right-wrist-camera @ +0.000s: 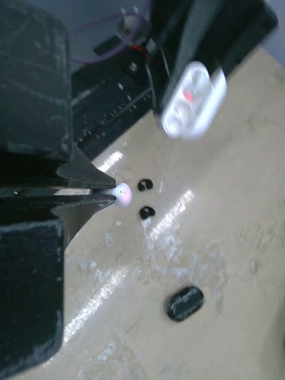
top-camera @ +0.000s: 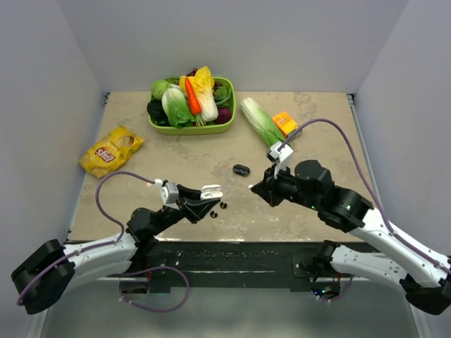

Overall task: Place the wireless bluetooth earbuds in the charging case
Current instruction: Pick up the earbud from the center of the board, then place the earbud in the charging case.

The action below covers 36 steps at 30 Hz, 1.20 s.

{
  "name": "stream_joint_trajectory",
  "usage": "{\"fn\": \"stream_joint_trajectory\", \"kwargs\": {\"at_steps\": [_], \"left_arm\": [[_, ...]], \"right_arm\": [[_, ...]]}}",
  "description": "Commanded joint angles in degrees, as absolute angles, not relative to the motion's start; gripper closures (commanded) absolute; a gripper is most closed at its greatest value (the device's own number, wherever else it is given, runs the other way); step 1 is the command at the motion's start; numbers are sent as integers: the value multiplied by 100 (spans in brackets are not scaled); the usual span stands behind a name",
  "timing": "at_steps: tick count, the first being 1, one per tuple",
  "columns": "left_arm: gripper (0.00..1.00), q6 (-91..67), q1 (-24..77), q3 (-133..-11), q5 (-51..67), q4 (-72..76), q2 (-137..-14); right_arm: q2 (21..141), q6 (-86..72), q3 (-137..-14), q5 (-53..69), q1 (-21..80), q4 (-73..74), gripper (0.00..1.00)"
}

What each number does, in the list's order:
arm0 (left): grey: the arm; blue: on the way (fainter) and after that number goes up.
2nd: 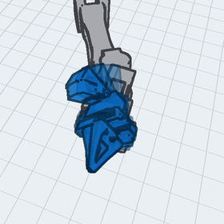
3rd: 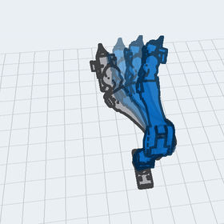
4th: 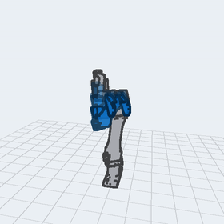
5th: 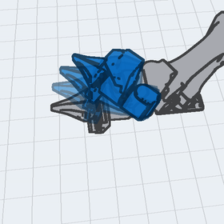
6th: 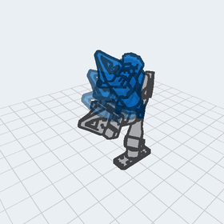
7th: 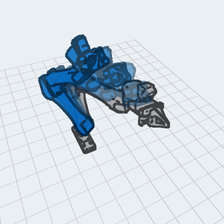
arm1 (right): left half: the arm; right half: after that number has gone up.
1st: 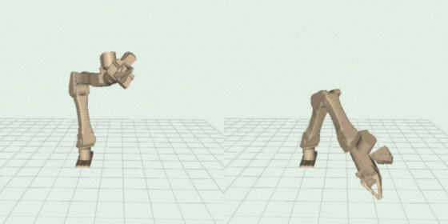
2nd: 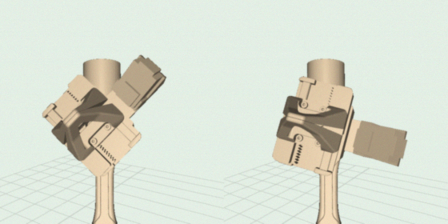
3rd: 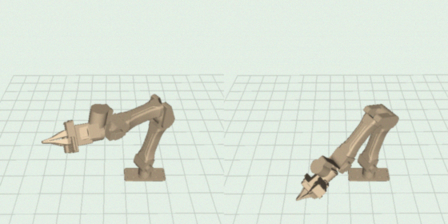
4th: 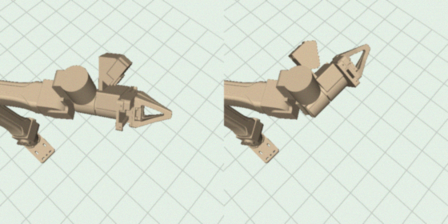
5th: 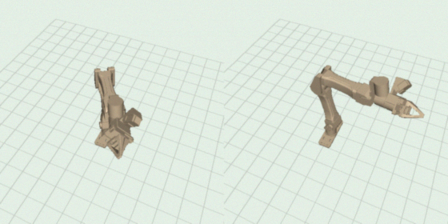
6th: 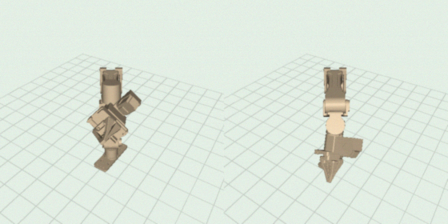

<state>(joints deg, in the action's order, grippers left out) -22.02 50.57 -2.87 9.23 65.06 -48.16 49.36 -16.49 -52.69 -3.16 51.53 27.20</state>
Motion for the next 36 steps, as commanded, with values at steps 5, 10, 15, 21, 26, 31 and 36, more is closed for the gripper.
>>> {"fn": "stream_joint_trajectory", "kwargs": {"at_steps": [5,10,15,21,26,31,36], "left_arm": [[100,-2768,4438,-245,2618,7529,-5852],[100,-3418,4447,-545,3654,8357,-6468],[100,-3630,4500,-747,4235,8964,-6873],[100,-3490,4711,-905,4473,9219,-7066],[100,-3629,4781,-1002,4588,9622,-7181],[100,-3691,4825,-1002,4562,9914,-7128],[100,-3498,4930,-1055,4482,9774,-6944]], "right_arm": [[4378,-1002,-5818,1923,5177,3832,100],[4359,-923,-5634,2583,5177,3560,100],[4508,-1045,-5432,2996,5186,3033,100],[4676,-1099,-5318,3260,5229,2707,100],[4851,-1116,-5186,3235,5370,2646,100],[4860,-1151,-5089,3173,5431,2619,100],[4913,-1151,-5001,3103,5484,2593,100]]}}
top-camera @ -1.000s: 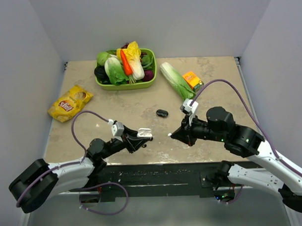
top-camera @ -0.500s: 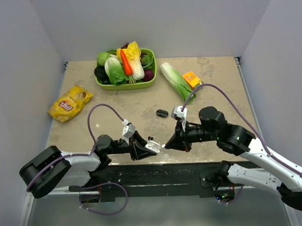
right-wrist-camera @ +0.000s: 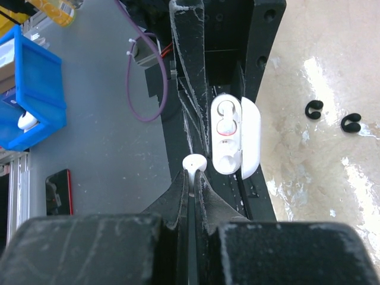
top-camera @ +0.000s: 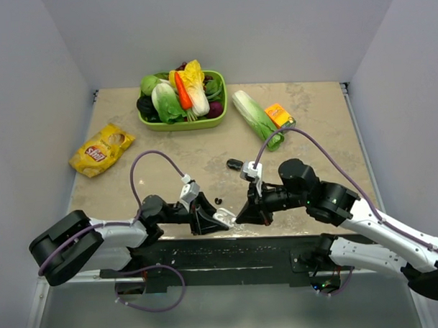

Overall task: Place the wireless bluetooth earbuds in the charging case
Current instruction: Place the earbud in the charging case.

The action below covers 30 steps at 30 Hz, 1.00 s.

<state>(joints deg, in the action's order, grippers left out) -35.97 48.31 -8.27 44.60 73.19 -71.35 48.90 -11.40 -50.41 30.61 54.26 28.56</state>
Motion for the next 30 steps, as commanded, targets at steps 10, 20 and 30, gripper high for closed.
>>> {"fn": "stream_joint_trajectory", "kwargs": {"at_steps": [10,20,30], "left_arm": [[100,-2962,5203,-1169,4421,9703,-6706],[100,-2918,5238,-1257,4421,9809,-6697],[100,-2892,5247,-1362,4403,9694,-6627]], "right_arm": [[4957,-1239,-4904,2988,5590,2329,100],[4931,-1195,-4966,2795,5643,2408,100],[4816,-1160,-4869,2637,5686,2593,100]]}}
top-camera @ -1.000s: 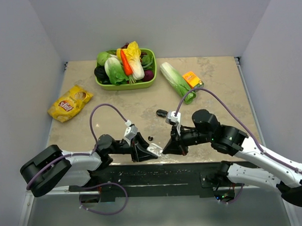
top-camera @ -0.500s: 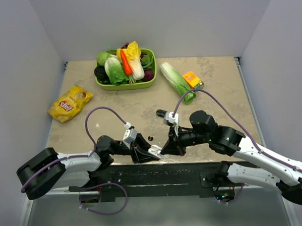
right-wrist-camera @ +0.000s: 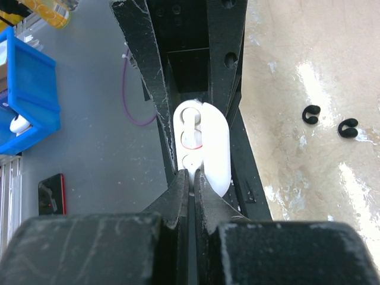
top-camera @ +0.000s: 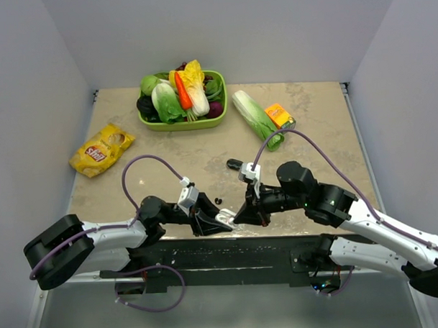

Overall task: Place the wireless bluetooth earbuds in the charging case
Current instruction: Place the earbud in the charging case.

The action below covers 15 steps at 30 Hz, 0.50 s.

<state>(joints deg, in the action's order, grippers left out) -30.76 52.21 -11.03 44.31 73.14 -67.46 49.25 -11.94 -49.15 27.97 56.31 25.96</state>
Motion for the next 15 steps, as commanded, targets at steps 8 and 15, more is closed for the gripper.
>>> {"fn": "stream_joint_trajectory", "kwargs": {"at_steps": [8,15], "left_arm": [[100,-2874,5247,-1433,4439,9562,-6583],[100,-2892,5256,-1477,4439,9615,-6644]], "right_arm": [[4825,-1029,-4966,2452,5722,2812,100],[5018,-1081,-4939,2408,5836,2734,97]]}}
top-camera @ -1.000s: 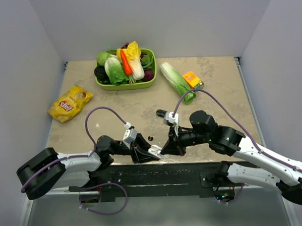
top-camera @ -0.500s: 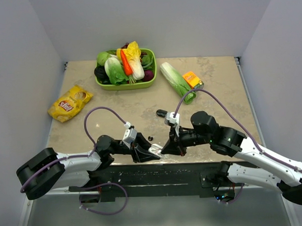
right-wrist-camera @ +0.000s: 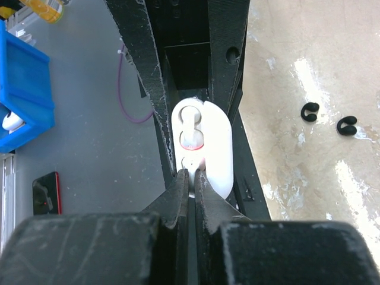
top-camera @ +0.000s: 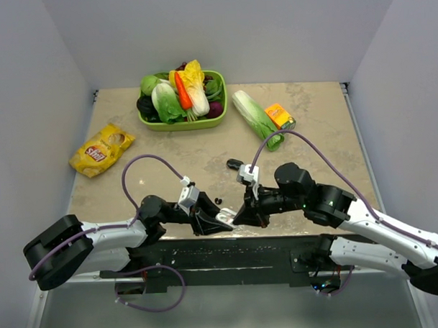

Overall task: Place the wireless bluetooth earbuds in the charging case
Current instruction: Place the earbud in the charging case.

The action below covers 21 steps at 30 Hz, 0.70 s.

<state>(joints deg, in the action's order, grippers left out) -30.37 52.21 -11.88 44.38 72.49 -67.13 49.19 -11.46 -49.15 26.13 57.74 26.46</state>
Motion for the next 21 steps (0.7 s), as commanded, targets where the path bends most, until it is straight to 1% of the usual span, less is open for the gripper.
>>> {"fn": "stream_joint_trajectory", "kwargs": {"at_steps": [1,2,4,5,7,8,11,15,18,19,20,21], "left_arm": [[100,-2900,5265,-1468,4430,9641,-6645],[100,-2900,5265,-1459,4430,9650,-6653],[100,-2900,5265,-1468,4421,9659,-6636],[100,-2892,5265,-1459,4421,9650,-6636],[100,-2831,5265,-1468,4412,9581,-6609],[100,-2804,5265,-1459,4403,9554,-6609],[100,-2751,5265,-1398,4351,9519,-6609],[100,-2698,5265,-1275,4254,9510,-6671],[100,-2672,5265,-1204,4210,9527,-6697],[100,-2672,5265,-1195,4210,9545,-6715],[100,-2681,5265,-1187,4193,9554,-6715],[100,-2681,5265,-1178,4192,9562,-6706]], "right_arm": [[5001,-1098,-4931,2382,5836,2716,95],[4975,-1116,-4931,2364,5836,2707,89],[4957,-1116,-4948,2303,5836,2742,83],[4948,-1125,-4957,2268,5836,2751,75],[4869,-1169,-5001,2127,5836,2742,66],[4817,-1230,-5018,2075,5845,2733,58],[4580,-1362,-5159,1803,5845,2698,47],[4246,-1537,-5414,1163,5836,2769,45],[3903,-1757,-5405,74,5836,2576,50],[3876,-1836,-5379,-199,5836,2566,54],[3902,-1915,-5370,-663,5836,2566,64],[3981,-1951,-5370,-790,5836,2593,72]]}}
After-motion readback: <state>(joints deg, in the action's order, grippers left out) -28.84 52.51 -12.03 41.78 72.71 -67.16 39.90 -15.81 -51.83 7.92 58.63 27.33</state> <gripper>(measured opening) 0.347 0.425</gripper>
